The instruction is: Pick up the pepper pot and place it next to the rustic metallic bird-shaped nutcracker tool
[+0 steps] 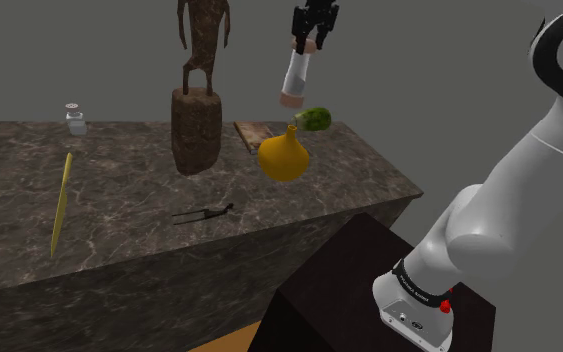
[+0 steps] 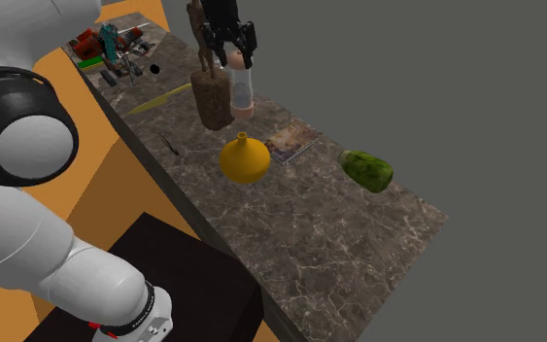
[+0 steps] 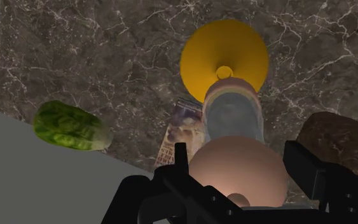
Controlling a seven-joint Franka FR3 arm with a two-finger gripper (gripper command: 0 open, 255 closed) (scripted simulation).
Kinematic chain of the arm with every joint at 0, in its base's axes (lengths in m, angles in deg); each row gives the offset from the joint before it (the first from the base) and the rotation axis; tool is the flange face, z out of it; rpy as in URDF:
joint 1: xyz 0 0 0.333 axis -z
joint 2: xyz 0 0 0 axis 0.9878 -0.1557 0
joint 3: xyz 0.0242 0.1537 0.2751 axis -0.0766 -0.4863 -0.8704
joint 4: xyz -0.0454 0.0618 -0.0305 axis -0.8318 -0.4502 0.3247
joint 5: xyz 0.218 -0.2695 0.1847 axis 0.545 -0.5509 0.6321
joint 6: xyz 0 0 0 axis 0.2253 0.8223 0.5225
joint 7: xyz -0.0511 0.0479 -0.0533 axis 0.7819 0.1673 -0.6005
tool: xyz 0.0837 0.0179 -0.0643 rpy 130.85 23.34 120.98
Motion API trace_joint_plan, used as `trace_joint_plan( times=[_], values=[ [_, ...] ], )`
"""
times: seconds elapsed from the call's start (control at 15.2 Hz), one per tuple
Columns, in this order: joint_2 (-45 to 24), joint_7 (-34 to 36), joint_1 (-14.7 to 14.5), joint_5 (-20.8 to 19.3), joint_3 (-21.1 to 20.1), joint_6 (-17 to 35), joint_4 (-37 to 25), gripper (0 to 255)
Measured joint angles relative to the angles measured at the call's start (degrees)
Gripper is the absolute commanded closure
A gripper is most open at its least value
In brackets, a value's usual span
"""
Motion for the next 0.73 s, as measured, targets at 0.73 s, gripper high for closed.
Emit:
trace_joint_plan(
  times=[0.73],
  values=[
    [-5.35,14.36,-7.80,-0.48,-7.31,-5.30,-8.00,255]
  ],
)
